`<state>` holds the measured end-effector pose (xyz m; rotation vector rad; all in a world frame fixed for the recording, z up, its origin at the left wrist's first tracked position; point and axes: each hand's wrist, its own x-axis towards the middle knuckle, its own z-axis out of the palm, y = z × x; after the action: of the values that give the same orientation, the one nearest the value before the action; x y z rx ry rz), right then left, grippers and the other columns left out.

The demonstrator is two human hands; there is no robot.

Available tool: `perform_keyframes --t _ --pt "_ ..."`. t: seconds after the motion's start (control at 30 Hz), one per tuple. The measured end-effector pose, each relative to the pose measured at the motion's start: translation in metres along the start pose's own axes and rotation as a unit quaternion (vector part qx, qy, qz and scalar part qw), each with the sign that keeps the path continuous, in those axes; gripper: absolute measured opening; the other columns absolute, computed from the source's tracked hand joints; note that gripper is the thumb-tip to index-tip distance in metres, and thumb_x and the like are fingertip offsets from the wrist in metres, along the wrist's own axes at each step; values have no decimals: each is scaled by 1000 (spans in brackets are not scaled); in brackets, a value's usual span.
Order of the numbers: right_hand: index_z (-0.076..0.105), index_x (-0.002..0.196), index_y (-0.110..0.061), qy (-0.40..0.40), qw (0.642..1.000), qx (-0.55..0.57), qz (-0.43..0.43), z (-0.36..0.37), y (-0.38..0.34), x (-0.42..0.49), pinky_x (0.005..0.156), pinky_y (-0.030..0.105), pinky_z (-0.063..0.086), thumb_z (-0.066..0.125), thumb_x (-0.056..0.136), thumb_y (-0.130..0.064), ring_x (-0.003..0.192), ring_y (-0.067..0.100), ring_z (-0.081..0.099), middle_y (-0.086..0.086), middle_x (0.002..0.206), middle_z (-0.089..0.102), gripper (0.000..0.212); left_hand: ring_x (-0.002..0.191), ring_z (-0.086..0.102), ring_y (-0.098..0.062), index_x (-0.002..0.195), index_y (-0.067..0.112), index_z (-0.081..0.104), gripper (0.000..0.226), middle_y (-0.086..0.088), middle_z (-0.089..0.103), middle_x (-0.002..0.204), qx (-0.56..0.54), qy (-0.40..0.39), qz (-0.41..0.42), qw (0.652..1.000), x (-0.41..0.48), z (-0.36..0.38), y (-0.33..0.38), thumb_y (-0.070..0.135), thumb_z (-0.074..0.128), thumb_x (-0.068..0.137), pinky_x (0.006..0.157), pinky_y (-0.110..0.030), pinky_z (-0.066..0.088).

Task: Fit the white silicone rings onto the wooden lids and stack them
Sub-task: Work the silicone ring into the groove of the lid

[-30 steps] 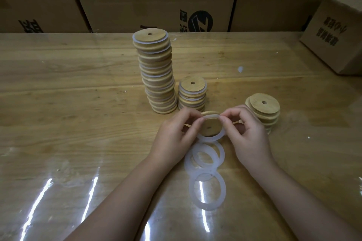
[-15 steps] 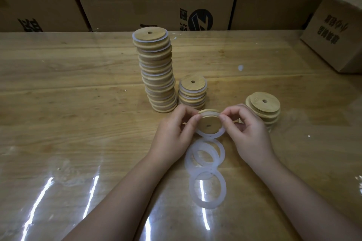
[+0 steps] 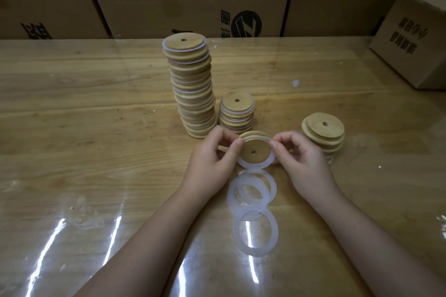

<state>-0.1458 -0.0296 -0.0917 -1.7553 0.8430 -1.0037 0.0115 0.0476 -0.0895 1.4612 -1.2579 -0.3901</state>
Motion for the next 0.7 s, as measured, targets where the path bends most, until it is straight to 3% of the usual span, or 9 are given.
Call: perform_keyframes --t 0.1,0.2,0.27,0.37,0.47,0.7 --pt "62 82 -18 -4 999 -21 -23 0 -1 -1 70 23 49 61 87 -9 75 10 58 1 87 59 11 75 60 -10 82 23 58 4 10 64 82 -7 7 -3 1000 -1 0 4 20 59 84 63 -25 49" --pt "61 81 -15 -12 996 -36 -75 1 -3 -1 67 14 45 61 86 -5 80 5 57 -2 91 55 11 89 62 -12 91 25 63 9 10 67 91 5 -6 59 998 -1 -1 7 19 62 84 77 -28 48" --pt "62 83 -13 -24 994 -38 -97 2 -4 -2 68 14 45 61 87 -4 83 6 57 -2 91 58 10 91 63 -12 92 23 64 9 8 68 94 -1 -18 87 996 -1 -1 8 21 67 84 78 -32 49" --pt "63 84 -11 -24 991 -58 -117 4 -5 -4 67 18 48 62 86 -4 85 9 58 -4 89 60 8 85 63 -8 85 23 64 10 10 68 92 -36 -22 67 997 0 -2 8 15 69 82 74 -27 49" --pt "64 83 -7 -14 991 -61 -120 4 -5 -5 64 17 49 63 84 -1 84 7 59 -2 89 61 6 83 64 -20 82 18 65 10 4 70 91 -72 -19 28 997 1 -3 7 9 69 82 74 -36 51" --pt "64 83 -4 -18 990 -82 -117 4 -5 -5 63 13 48 63 83 2 82 6 59 -2 89 61 6 84 65 -24 82 13 66 5 1 71 89 -97 -15 10 995 2 -4 5 18 68 81 76 -41 52"
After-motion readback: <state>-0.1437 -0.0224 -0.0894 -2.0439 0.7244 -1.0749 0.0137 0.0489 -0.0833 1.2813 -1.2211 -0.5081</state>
